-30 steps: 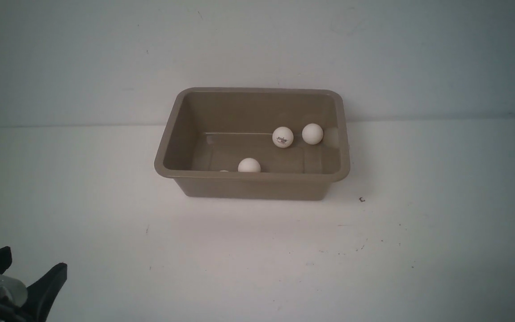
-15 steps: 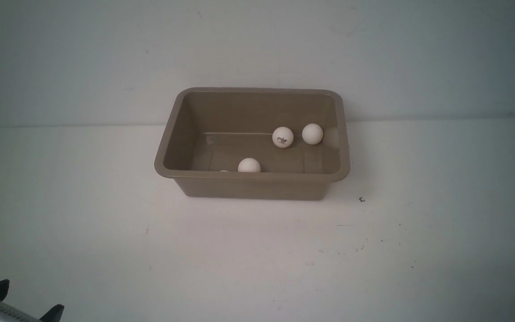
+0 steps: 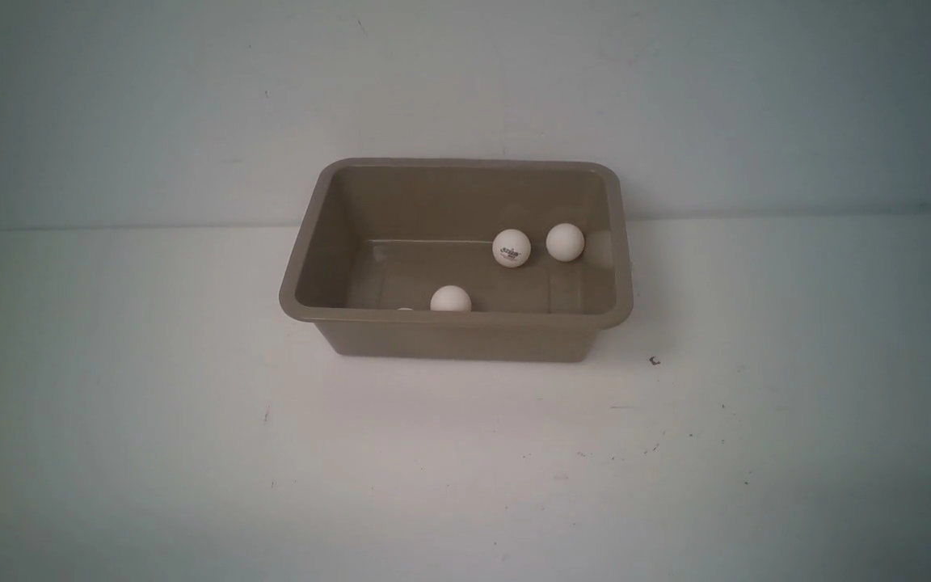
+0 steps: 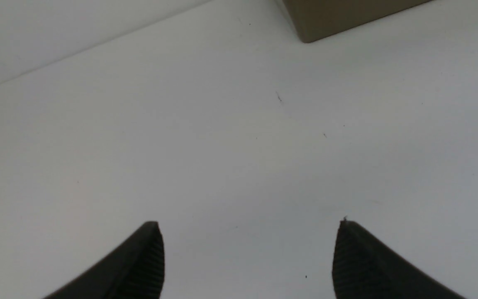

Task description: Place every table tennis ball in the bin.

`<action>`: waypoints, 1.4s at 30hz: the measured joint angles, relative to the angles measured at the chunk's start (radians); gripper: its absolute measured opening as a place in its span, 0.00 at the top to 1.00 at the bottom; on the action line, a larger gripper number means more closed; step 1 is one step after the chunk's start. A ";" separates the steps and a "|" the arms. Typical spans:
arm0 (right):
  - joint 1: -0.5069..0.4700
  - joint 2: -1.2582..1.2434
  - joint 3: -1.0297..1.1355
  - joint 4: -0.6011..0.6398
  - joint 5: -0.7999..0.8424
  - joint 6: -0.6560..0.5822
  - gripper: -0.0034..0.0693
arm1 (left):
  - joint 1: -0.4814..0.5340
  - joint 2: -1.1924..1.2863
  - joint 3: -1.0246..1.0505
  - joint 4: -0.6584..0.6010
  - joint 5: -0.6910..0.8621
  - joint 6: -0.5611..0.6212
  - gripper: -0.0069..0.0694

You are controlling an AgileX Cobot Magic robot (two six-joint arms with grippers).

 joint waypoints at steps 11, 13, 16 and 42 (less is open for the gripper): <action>0.000 0.000 0.000 0.000 0.000 0.000 0.20 | 0.059 -0.002 0.014 -0.005 -0.017 0.000 0.27; 0.000 0.000 0.000 0.000 0.000 -0.001 0.20 | 0.059 -0.002 0.014 -0.005 -0.018 0.000 0.27; 0.000 0.000 0.000 0.000 0.000 -0.001 0.20 | 0.059 -0.002 0.014 -0.005 -0.018 0.000 0.27; 0.000 0.000 0.000 0.000 0.000 -0.001 0.20 | 0.059 -0.002 0.014 -0.237 -0.071 -0.003 0.26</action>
